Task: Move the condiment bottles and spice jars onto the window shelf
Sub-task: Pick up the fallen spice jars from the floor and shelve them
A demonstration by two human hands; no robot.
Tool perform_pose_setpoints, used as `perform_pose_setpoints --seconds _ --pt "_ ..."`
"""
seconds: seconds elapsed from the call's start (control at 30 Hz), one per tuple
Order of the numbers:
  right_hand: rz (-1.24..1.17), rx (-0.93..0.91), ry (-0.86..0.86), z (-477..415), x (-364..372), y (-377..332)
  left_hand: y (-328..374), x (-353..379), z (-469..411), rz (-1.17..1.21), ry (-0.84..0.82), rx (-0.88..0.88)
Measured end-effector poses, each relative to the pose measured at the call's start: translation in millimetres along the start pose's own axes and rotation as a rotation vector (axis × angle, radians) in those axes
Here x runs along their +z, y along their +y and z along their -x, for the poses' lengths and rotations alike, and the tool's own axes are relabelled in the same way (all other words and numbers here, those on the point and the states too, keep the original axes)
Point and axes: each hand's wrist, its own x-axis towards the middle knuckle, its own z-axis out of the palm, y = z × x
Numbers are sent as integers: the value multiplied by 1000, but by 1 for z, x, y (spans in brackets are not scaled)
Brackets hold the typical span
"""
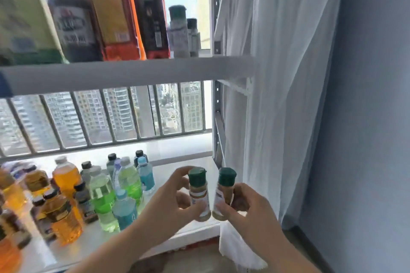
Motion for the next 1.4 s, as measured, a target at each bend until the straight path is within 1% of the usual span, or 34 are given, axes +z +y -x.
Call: perform_pose_setpoints --seconds 0.23,0.4,0.5,0.6,0.73,0.9,1.07,1.13,1.23,1.3,1.4 --pt "-14 -45 19 -41 -59 -134 141 -87 -45 -76 -9 13" --pt "-60 -47 -39 -63 -100 -227 232 -141 -75 -172 -40 -46" --pt "-54 -40 -45 -75 -122 -269 279 -169 -97 -187 -90 -67" --pt "-49 -17 -55 -84 -140 -299 321 -190 -116 -277 -67 -38" --pt "-18 -13 -88 -92 -157 -324 361 -210 -128 -404 -33 -6" --pt "-52 -48 -101 -96 -168 -342 391 -229 -137 -453 8 15" --pt "-122 -58 -121 -102 -163 -347 403 -241 -158 -483 -59 8" --pt "-114 -71 -121 -111 -157 -348 408 -244 -172 -524 -106 17" --pt "-99 -85 -99 -130 -150 -345 415 -251 -201 -630 -134 73" --pt "-100 -66 -73 -144 -144 -342 414 -257 -225 -687 -143 89" --pt "-88 -32 -27 -166 -137 -336 407 -261 -261 -754 -203 102"
